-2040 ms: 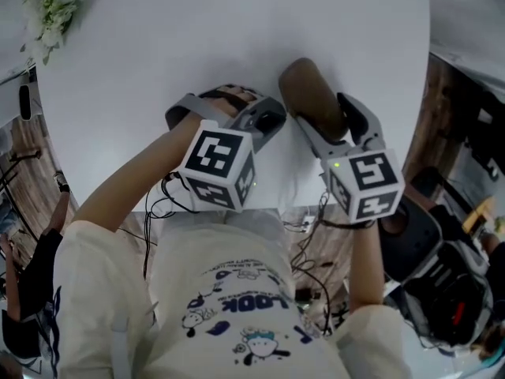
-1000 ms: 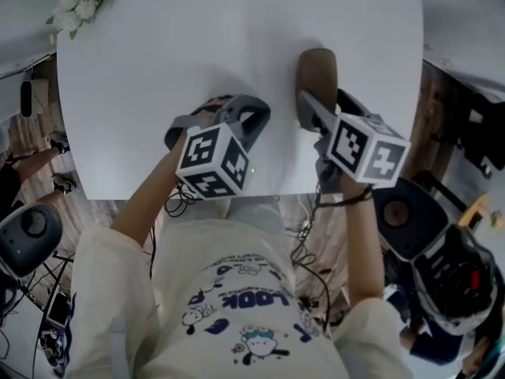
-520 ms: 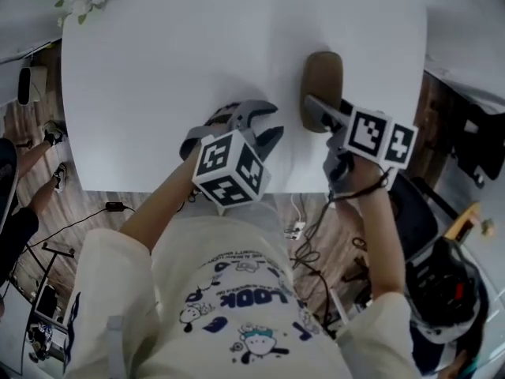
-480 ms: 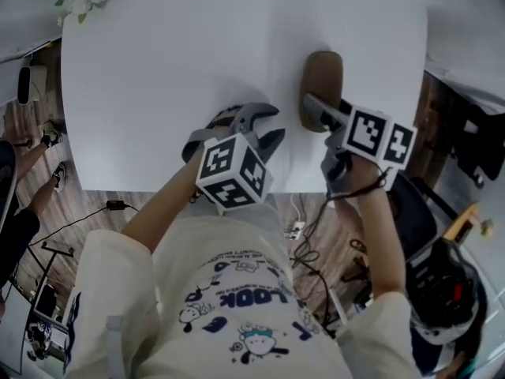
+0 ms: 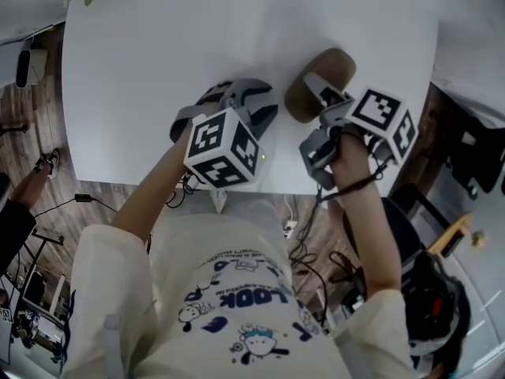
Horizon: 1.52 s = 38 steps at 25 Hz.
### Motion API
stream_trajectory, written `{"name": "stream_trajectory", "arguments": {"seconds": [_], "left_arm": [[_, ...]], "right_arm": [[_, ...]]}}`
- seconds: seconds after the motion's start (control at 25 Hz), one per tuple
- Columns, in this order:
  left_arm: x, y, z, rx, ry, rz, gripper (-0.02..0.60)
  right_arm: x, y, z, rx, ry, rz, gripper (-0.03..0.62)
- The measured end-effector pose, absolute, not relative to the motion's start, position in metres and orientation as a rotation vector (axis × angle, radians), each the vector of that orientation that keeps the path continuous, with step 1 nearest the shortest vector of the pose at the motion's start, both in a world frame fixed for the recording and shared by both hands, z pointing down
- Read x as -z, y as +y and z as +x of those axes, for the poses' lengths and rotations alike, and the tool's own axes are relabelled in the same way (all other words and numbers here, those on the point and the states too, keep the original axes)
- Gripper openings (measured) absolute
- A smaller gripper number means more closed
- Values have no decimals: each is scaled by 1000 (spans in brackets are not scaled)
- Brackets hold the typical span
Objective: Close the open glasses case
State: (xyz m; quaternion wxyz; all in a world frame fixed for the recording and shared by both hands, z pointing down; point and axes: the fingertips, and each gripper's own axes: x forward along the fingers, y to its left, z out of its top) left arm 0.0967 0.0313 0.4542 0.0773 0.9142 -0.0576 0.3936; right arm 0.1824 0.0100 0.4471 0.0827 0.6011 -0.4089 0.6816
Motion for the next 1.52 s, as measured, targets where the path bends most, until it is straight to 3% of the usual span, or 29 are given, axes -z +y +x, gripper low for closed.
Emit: {"name": "stream_trajectory", "arguments": {"seconds": [0.36, 0.8, 1.0, 1.52], "left_arm": [[-456, 40, 116, -1276, 125, 2850, 121], [-457, 42, 114, -1321, 291, 2911, 15], [-453, 41, 115, -1365, 352, 2959, 5], [-449, 78, 124, -1375, 91, 2984, 2]], "right_arm": [[-446, 12, 181, -2022, -1219, 1771, 321], [-447, 11, 179, -2035, -1232, 1762, 321], [-444, 14, 181, -2023, -1228, 1741, 321], [-439, 6, 181, -2214, -982, 2035, 321]]}}
